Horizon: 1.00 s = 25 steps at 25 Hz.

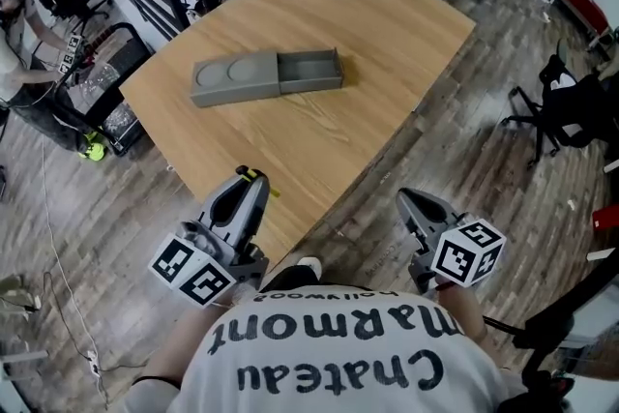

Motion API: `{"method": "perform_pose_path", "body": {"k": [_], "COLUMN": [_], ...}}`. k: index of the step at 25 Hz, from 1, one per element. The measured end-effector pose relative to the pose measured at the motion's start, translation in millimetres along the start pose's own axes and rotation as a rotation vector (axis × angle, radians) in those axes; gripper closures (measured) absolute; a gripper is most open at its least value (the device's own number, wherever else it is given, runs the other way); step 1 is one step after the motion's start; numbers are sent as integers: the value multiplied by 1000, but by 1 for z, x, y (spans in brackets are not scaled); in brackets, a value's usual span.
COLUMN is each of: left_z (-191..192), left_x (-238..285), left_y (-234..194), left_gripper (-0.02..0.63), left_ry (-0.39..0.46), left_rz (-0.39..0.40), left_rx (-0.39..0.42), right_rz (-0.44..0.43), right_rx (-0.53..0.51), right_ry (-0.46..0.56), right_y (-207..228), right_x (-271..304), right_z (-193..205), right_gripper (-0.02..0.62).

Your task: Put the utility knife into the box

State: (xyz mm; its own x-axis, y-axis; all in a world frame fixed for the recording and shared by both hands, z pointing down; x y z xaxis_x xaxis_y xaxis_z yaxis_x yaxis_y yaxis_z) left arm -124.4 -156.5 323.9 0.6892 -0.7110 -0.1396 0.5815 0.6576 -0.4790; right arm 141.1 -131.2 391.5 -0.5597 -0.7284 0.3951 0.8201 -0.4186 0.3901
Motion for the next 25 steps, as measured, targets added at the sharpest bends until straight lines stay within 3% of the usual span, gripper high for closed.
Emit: {"method": "perform_pose_path", "body": {"k": [11,25], "left_z": [-14,-10], "left_x": [22,33], "left_y": [-58,-74], "left_gripper": [565,565], "left_ry": [-1,-16], "left_rz": [-21,-24], "left_rx": [-18,-33], "right_rz": [-27,-12], "right_rx": [-2,6], "right_ry": [-24,-24], "right_y": [1,9], "right_x": [64,72], "right_z": [-16,-15], "right_gripper": [584,584]}}
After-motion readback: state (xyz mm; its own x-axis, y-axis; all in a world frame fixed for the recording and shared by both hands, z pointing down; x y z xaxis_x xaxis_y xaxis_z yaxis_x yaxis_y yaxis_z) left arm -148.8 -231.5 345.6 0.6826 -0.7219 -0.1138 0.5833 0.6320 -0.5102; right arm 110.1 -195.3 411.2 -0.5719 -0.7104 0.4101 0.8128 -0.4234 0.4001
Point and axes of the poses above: the fingertips, and each gripper's own axes: x forward along the fingers, y to its right, z out of its underside, the point moved 3 cm from there along -x, backward along the fingers, and after that the axes turned 1 degree about -x, right-handed, at the moved point
